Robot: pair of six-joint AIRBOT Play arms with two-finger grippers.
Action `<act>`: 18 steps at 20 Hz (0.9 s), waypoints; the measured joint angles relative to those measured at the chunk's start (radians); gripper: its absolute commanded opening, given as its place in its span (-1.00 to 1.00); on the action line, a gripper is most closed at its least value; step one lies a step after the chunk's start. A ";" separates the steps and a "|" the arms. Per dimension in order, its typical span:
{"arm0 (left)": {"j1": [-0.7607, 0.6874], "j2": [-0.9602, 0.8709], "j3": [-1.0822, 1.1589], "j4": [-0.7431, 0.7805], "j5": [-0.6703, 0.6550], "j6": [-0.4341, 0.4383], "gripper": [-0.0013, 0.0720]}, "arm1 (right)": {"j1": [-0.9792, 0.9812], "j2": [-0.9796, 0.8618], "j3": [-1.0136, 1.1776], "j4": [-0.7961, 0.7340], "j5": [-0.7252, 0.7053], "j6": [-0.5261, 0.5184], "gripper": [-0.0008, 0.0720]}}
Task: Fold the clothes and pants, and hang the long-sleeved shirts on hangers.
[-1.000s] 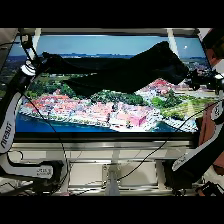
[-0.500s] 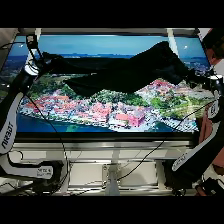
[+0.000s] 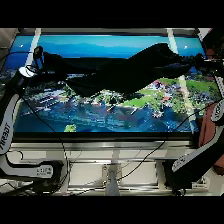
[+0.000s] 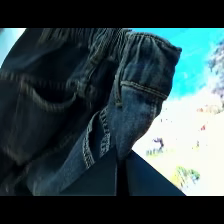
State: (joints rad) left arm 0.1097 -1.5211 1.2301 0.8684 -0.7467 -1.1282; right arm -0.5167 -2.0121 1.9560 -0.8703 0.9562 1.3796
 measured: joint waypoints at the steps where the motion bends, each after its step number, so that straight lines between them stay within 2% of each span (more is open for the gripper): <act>1: 0.005 0.000 -0.006 0.002 -0.018 -0.027 0.82 | 0.000 0.010 0.002 -0.010 0.030 0.000 -0.89; 2: 0.012 0.000 -0.011 0.011 -0.031 -0.051 0.52 | 0.000 0.018 0.003 -0.017 0.051 0.000 -0.89; 5: 0.040 -0.011 -0.020 0.024 -0.027 -0.185 0.52 | 0.000 0.029 0.004 -0.033 0.106 0.000 -0.89; 9: 0.065 -0.051 -0.023 0.018 0.050 -0.359 0.52 | 0.001 0.034 0.005 -0.041 0.140 -0.001 -0.89; 12: 0.068 -0.102 -0.021 -0.057 0.103 -0.416 0.52 | 0.001 0.035 0.005 -0.045 0.148 -0.002 -0.89; 17: 0.047 -0.178 0.012 -0.137 0.145 -0.436 0.51 | 0.001 0.035 0.005 -0.049 0.152 -0.002 -0.89; 18: 0.040 -0.187 0.016 -0.141 0.152 -0.438 0.43 | 0.001 0.035 0.005 -0.050 0.153 -0.002 -0.89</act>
State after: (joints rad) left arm 0.1497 -1.7077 1.2461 0.7277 -0.5945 -1.5658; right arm -0.5156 -1.9774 1.9610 -0.9199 1.1088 1.3773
